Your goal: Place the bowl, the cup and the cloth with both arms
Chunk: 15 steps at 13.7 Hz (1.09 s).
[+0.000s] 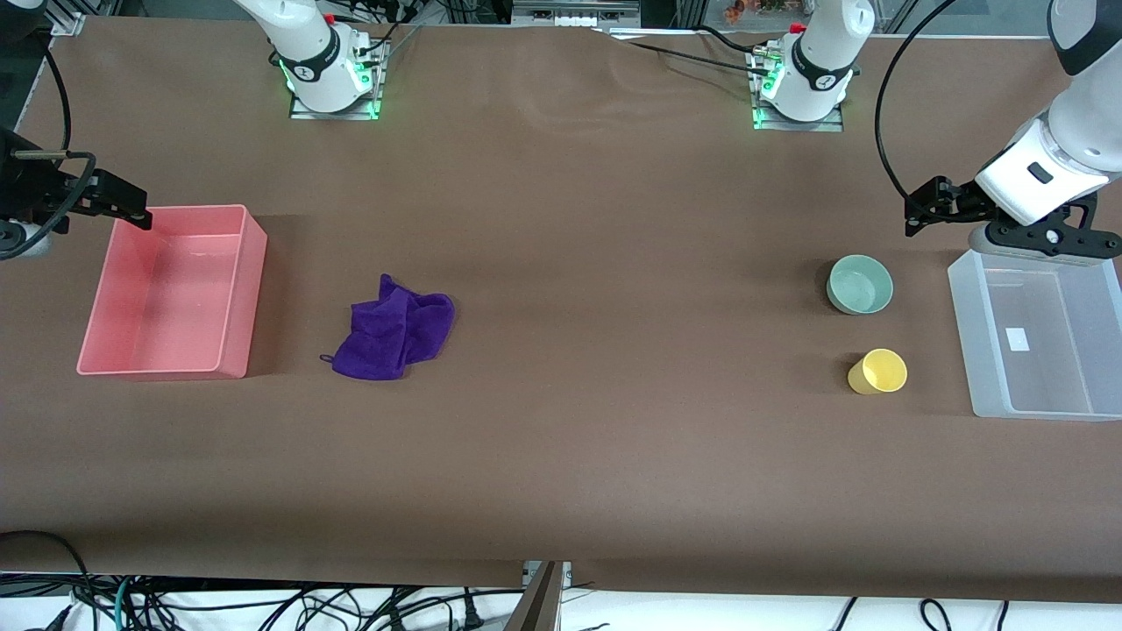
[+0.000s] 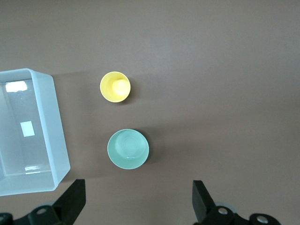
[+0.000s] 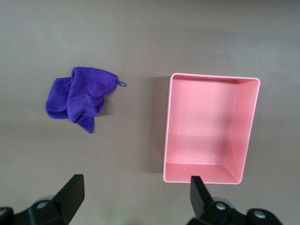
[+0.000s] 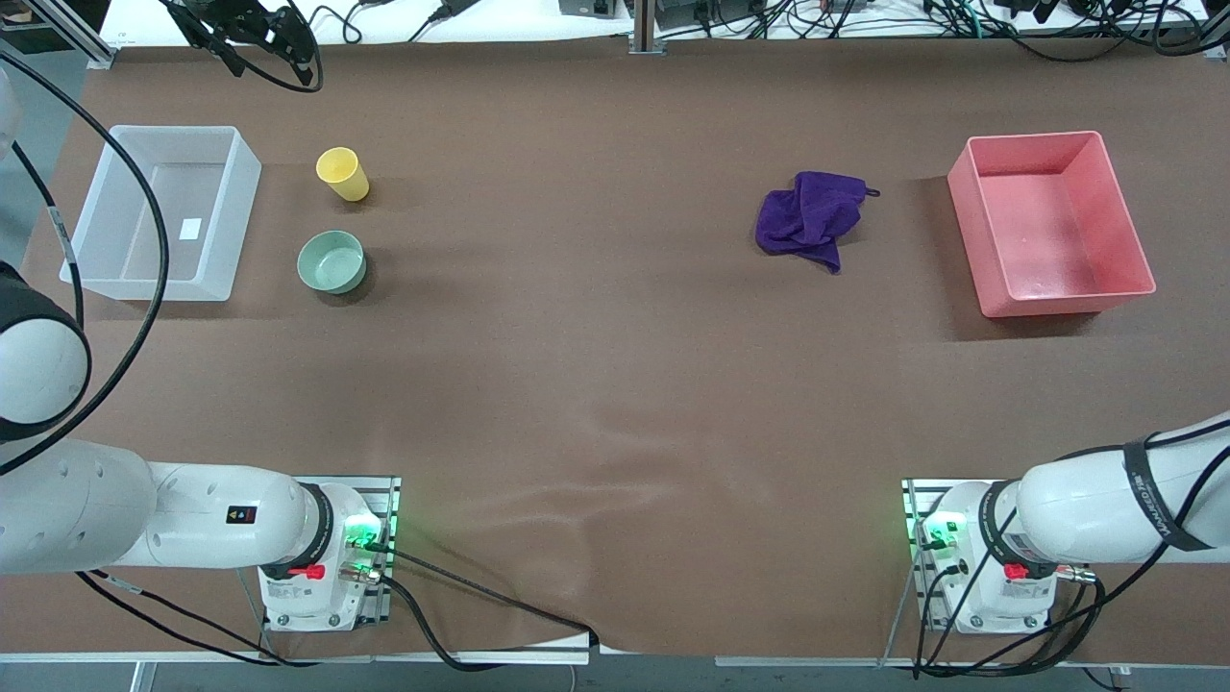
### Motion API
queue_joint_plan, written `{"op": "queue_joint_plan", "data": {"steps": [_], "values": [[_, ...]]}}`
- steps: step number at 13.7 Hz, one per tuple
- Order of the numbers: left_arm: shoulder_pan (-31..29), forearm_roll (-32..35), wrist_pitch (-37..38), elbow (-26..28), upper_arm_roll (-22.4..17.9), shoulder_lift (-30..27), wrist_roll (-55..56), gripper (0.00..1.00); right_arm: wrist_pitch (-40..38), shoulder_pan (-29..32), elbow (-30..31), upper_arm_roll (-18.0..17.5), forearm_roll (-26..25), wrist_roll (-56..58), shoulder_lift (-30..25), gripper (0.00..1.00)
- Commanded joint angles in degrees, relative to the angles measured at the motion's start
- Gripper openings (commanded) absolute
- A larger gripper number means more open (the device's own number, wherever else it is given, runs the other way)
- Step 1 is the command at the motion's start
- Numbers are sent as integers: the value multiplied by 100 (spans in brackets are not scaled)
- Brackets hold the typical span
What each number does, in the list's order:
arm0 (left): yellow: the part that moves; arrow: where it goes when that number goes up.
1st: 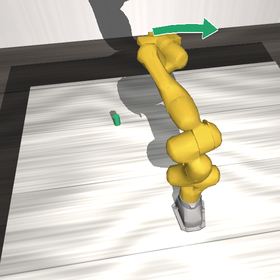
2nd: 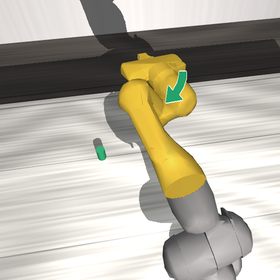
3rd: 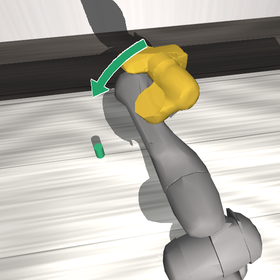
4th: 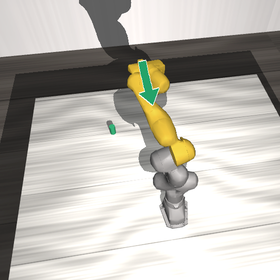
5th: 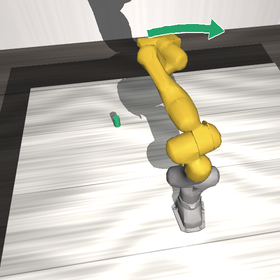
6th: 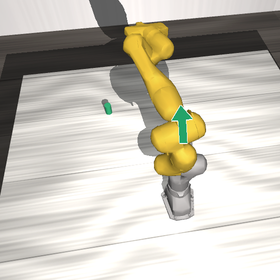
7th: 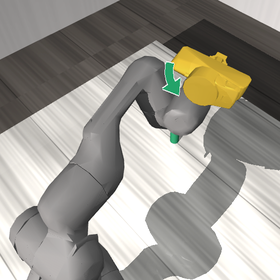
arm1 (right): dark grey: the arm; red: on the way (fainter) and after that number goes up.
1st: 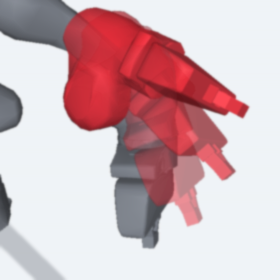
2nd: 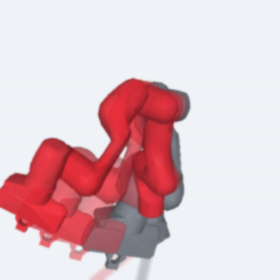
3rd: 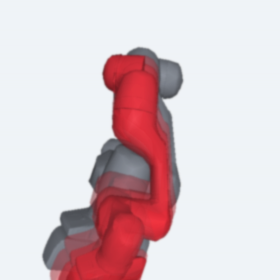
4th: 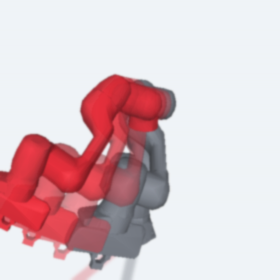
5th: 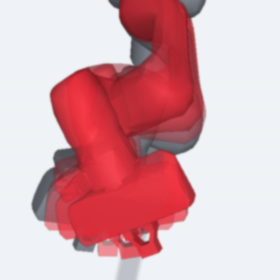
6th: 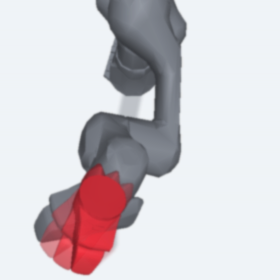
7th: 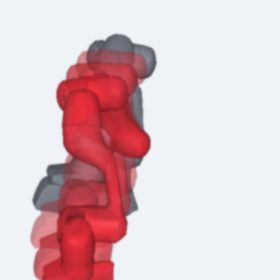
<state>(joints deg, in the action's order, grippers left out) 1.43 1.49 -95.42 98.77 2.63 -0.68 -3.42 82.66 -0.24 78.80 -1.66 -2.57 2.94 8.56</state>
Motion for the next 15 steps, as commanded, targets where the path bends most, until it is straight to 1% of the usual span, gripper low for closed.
{"op": "queue_joint_plan", "data": {"steps": [1,3,5,11,15], "values": [[42,-34,147,-183,-17,85,61,100,4,7,-14,25,99,76,-12,100],[42,-34,190,-183,-17,85,52,100,4,16,-14,34,99,67,-12,100],[42,-34,392,-183,-17,85,26,100,-4,16,-5,34,99,67,-12,100],[-29,-34,419,-130,-26,85,-1,100,-4,16,-5,34,99,67,-12,100],[-37,-26,603,-104,-26,129,-18,100,-4,33,-5,34,99,67,-12,100]]}}
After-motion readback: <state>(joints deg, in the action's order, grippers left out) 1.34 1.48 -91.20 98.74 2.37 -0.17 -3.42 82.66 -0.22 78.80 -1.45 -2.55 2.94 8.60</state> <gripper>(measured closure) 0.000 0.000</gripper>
